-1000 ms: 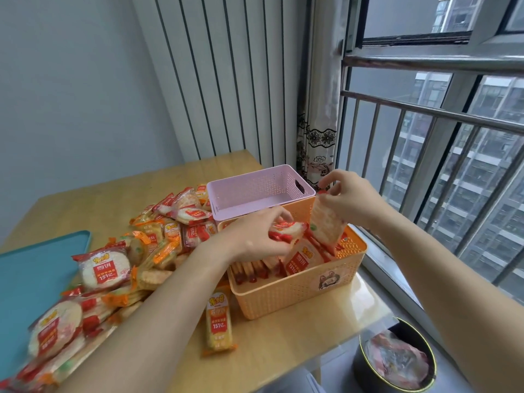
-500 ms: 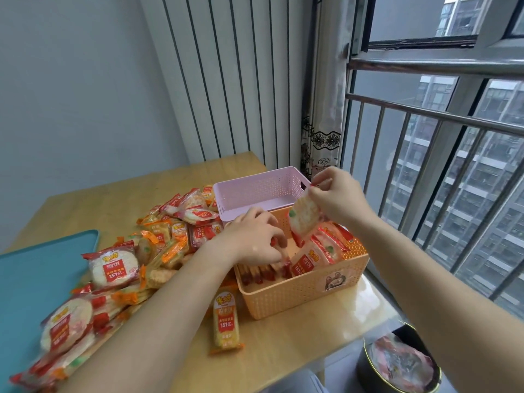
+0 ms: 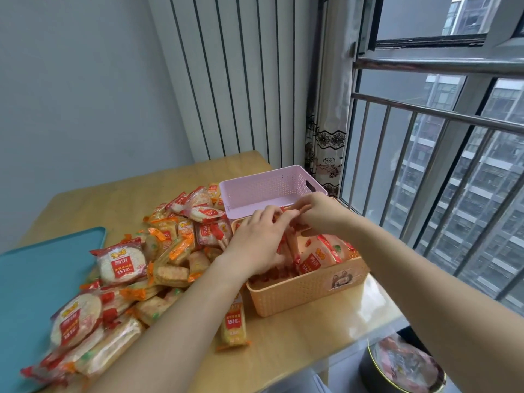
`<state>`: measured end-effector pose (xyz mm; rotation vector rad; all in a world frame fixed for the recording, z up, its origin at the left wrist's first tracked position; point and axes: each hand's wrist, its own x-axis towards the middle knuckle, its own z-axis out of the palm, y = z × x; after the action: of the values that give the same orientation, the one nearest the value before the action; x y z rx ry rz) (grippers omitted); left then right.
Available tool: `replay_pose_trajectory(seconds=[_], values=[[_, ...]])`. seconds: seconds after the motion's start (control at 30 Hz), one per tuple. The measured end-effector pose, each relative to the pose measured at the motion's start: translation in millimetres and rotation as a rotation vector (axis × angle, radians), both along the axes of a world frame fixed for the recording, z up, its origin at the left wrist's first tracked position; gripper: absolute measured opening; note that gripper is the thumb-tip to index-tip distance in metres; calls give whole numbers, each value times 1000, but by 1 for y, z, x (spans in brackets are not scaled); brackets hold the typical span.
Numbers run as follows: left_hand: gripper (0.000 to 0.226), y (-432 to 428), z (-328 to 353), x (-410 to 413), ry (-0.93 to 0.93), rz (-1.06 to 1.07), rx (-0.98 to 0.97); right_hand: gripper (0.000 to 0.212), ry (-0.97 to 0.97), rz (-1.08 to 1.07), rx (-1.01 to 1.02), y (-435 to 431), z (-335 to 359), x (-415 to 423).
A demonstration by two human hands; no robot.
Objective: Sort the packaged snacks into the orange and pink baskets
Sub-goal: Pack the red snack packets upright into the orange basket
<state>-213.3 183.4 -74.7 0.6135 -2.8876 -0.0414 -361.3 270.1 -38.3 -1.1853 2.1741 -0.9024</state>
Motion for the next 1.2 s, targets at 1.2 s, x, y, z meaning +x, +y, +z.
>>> replay_pose_trajectory(seconds=[1.2], values=[[57,-3,-1,0,-42,71,68,15,494,12,189,0,27,-17]])
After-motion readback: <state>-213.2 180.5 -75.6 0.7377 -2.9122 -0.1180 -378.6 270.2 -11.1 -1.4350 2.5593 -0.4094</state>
